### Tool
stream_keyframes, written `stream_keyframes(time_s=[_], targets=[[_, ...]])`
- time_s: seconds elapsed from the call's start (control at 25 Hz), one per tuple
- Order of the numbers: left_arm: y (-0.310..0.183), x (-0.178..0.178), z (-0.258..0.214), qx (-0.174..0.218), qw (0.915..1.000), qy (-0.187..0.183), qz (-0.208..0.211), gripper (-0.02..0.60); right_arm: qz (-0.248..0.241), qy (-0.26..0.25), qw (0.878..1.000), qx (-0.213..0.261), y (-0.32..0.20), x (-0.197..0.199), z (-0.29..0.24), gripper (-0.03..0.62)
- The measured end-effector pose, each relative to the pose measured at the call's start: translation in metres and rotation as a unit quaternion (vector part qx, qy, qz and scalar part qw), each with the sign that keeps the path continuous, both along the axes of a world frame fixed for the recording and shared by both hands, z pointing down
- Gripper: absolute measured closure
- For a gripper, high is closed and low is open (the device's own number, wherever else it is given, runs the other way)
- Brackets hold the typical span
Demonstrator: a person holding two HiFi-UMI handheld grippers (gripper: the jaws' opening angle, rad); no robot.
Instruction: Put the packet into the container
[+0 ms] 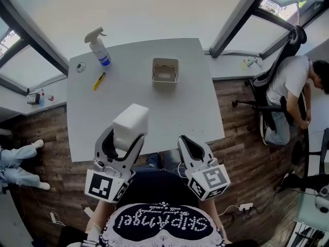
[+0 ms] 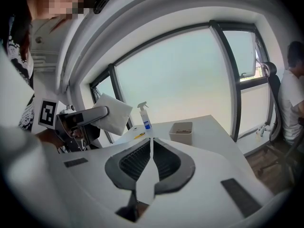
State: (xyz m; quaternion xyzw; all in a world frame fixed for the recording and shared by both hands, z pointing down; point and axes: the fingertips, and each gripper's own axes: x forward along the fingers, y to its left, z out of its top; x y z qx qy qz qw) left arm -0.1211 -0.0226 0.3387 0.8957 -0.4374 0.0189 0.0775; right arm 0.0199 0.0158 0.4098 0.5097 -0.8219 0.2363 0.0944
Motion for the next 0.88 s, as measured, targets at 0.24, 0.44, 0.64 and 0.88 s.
stream_keyframes(time_s=[0.24, 0.44, 0.64, 0.88], targets=[[-0.005, 0.006, 0.004, -0.008, 0.9999, 0.003, 0.006, 0.295, 0.004, -0.005, 1.000, -0.005, -0.005, 0.001, 0.003, 0.566], [-0.015, 0.017, 0.002, -0.009, 1.0000, 0.002, 0.002, 0.295, -0.003, -0.003, 1.000, -0.003, -0.012, 0.010, 0.000, 0.566], [-0.027, 0.031, -0.003, -0.015, 0.9998, 0.010, -0.013, 0.295, -0.007, -0.007, 1.000, 0.002, -0.028, 0.025, -0.006, 0.566], [-0.033, 0.039, -0.004, -0.016, 0.9996, 0.006, -0.022, 0.295, -0.029, -0.015, 0.999, -0.001, -0.040, 0.027, -0.005, 0.566]])
